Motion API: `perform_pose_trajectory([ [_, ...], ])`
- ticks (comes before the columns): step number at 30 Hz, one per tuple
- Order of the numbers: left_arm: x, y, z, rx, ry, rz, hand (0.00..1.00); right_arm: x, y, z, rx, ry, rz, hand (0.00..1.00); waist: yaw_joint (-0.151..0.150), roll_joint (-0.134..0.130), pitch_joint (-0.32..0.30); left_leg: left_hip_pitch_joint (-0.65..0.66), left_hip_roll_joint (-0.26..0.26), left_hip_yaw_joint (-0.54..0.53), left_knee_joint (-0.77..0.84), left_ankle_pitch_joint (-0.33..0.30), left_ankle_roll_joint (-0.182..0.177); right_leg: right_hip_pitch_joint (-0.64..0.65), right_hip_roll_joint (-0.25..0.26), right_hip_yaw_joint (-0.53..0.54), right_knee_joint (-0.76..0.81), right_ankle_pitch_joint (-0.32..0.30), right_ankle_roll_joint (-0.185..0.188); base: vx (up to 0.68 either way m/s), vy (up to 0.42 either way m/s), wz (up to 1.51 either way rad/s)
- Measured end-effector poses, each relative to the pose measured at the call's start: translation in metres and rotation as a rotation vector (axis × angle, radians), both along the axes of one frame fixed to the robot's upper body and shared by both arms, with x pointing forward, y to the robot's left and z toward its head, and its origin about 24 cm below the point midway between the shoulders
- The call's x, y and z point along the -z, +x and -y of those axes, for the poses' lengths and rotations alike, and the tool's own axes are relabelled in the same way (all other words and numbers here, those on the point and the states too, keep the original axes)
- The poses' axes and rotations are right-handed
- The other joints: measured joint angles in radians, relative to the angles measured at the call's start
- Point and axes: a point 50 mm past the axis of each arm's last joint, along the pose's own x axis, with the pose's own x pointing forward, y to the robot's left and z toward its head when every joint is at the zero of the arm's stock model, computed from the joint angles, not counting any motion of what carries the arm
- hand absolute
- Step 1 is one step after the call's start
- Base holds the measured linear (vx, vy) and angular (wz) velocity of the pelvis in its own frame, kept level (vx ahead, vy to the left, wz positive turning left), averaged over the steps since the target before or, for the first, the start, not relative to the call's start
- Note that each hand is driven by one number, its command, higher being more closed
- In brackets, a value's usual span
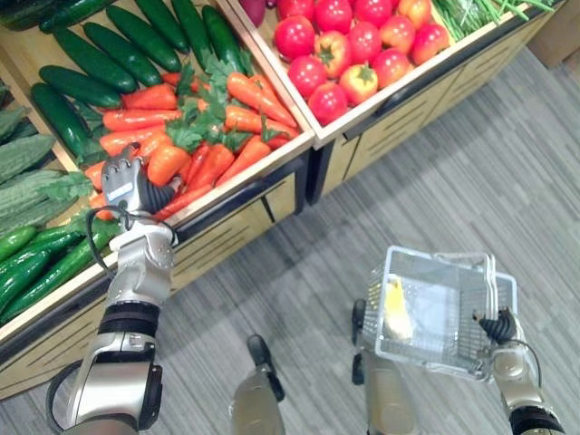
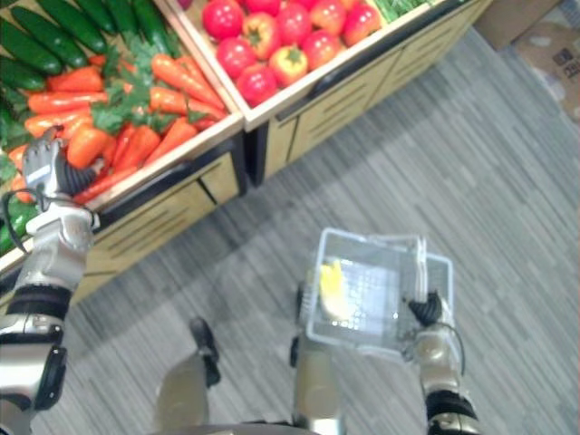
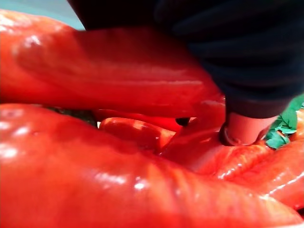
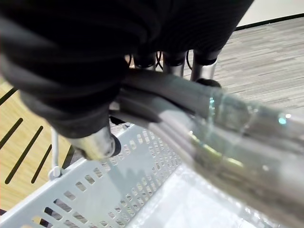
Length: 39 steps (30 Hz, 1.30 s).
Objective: Pick vegetable in the basket
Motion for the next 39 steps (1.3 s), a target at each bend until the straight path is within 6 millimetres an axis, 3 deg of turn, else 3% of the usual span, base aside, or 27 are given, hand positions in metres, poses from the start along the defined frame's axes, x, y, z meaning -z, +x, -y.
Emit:
perform_pose_trajectory([
  [12, -0.043, -0.006, 0.018, 0.094, 0.065, 0.178, 1.00, 0.017, -0.017, -0.011, 0.009, 0.047, -0.049, 1.00, 0.007, -0.003, -0.008, 0.025, 0.000, -0.023, -0.001, 0.001, 0.000, 0.046, -0.001, -0.021, -0.011, 0.000, 0.000, -0.02, -0.001, 0.05],
  [24, -0.037, -0.019, 0.018, 0.119, 0.051, 0.202, 1.00, 0.034, -0.034, -0.020, 0.021, 0.099, -0.117, 1.00, 0.012, 0.002, -0.116, 0.043, -0.004, -0.030, -0.021, 0.012, 0.000, 0.069, -0.003, -0.030, -0.023, 0.000, 0.000, -0.01, -0.003, 0.02],
  [33, -0.044, -0.026, 0.005, 0.059, -0.029, 0.320, 1.00, 0.039, -0.039, -0.021, 0.024, 0.108, -0.146, 1.00, 0.025, 0.002, -0.141, 0.062, -0.011, -0.043, -0.074, 0.043, -0.002, 0.079, -0.002, -0.044, -0.030, 0.000, 0.000, -0.02, -0.005, 0.05],
  [39, -0.036, -0.025, -0.002, 0.025, -0.061, 0.306, 1.00, 0.040, -0.040, -0.021, 0.018, 0.105, -0.156, 1.00, 0.025, 0.001, -0.176, 0.067, -0.014, -0.040, -0.082, 0.045, -0.003, 0.079, -0.002, -0.042, -0.033, 0.000, -0.001, 0.00, 0.000, 0.00],
])
